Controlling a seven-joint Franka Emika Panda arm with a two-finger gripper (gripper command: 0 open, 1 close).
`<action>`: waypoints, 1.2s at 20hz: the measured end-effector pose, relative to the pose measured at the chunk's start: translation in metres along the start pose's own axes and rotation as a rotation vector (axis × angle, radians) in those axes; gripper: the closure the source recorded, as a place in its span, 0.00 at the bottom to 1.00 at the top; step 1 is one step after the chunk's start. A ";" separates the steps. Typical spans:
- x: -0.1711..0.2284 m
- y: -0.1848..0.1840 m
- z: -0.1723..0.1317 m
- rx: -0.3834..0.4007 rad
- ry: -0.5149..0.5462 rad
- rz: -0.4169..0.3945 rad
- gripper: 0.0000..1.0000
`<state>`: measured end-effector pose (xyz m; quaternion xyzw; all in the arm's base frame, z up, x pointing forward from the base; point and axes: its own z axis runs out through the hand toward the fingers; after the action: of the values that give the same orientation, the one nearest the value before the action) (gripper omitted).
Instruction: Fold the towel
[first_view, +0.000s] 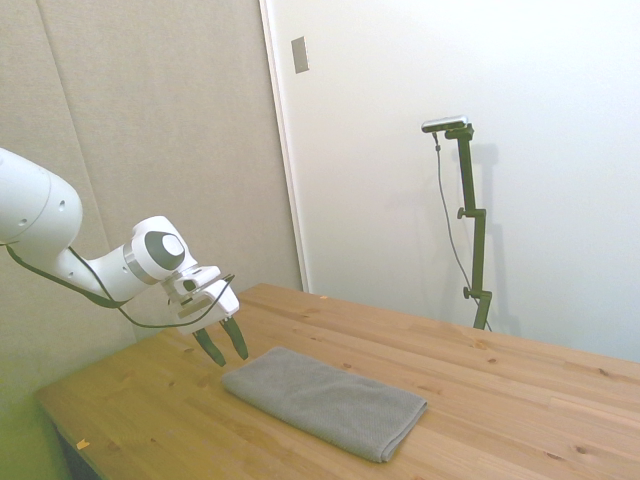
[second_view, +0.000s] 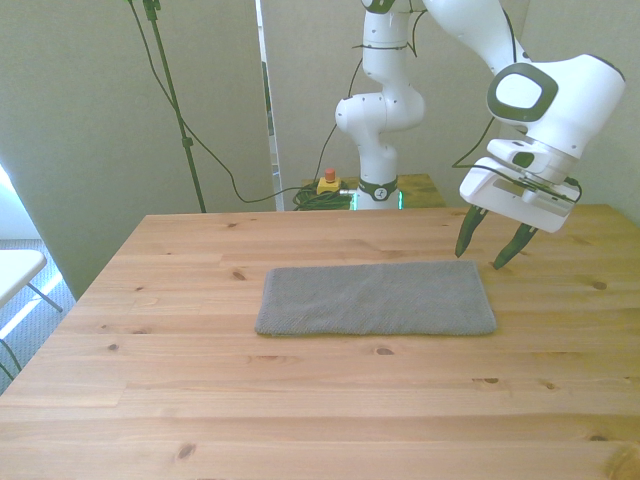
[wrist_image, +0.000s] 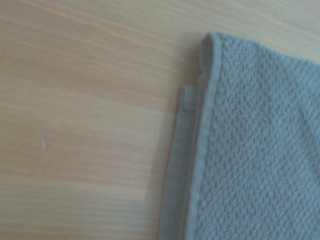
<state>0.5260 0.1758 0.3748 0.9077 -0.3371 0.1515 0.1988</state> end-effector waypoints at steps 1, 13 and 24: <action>-0.004 -0.004 0.002 -0.025 0.021 -0.003 0.00; -0.046 -0.048 -0.005 -0.121 0.127 -0.042 0.00; -0.036 -0.048 0.018 -0.191 0.138 -0.039 0.00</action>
<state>0.5345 0.2210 0.3318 0.8784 -0.3179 0.1770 0.3099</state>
